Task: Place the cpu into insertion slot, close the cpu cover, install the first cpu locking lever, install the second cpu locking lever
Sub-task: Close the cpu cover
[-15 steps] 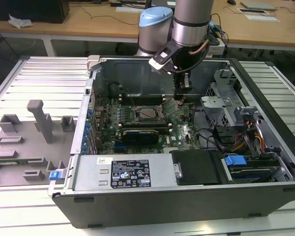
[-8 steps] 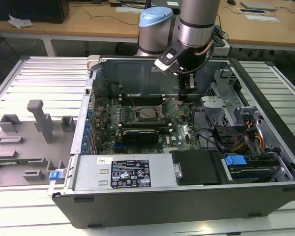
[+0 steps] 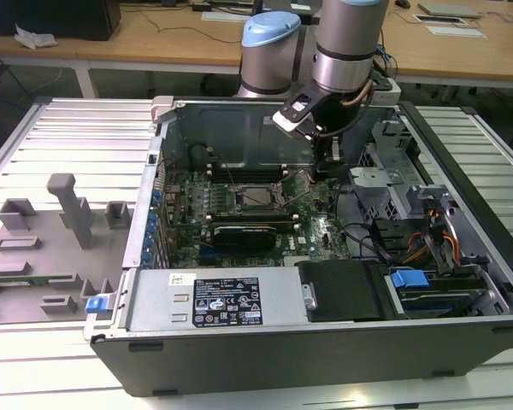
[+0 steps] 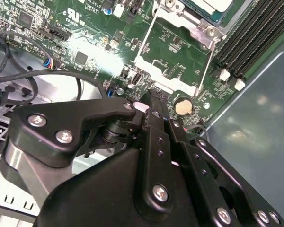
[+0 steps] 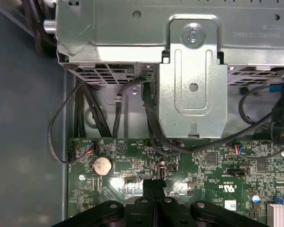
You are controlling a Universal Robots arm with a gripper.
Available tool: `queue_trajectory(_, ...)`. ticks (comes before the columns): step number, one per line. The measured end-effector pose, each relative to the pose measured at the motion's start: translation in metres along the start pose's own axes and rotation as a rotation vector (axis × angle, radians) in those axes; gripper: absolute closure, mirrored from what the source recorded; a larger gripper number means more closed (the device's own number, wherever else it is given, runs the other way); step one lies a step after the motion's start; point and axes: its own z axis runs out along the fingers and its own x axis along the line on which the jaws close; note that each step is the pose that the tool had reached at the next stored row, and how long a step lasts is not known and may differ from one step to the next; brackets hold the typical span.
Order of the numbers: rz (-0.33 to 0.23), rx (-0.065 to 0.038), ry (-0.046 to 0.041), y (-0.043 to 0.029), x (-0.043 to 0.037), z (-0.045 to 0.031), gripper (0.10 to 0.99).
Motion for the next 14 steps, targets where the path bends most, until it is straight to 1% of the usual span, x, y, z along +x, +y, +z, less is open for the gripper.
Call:
queue_trajectory(1,0.000,0.002,-0.0007,0.0003,0.0000,0.0037,0.980)
queue_trajectory(3,0.000,0.004,-0.0008,0.0006,0.0000,0.0068,0.980)
queue_trajectory(8,0.000,0.006,-0.0009,0.0006,0.0000,0.0070,0.980)
queue_trajectory(9,0.000,0.022,-0.0005,0.0007,0.0001,0.0072,0.980)
queue_trajectory(10,0.000,0.045,-0.0005,0.0009,0.0001,0.0074,0.980)
queue_trajectory(13,0.000,0.089,-0.0002,0.0013,0.0000,0.0077,0.980)
queue_trajectory(14,-0.001,0.123,0.0001,0.0017,0.0000,0.0079,0.980)
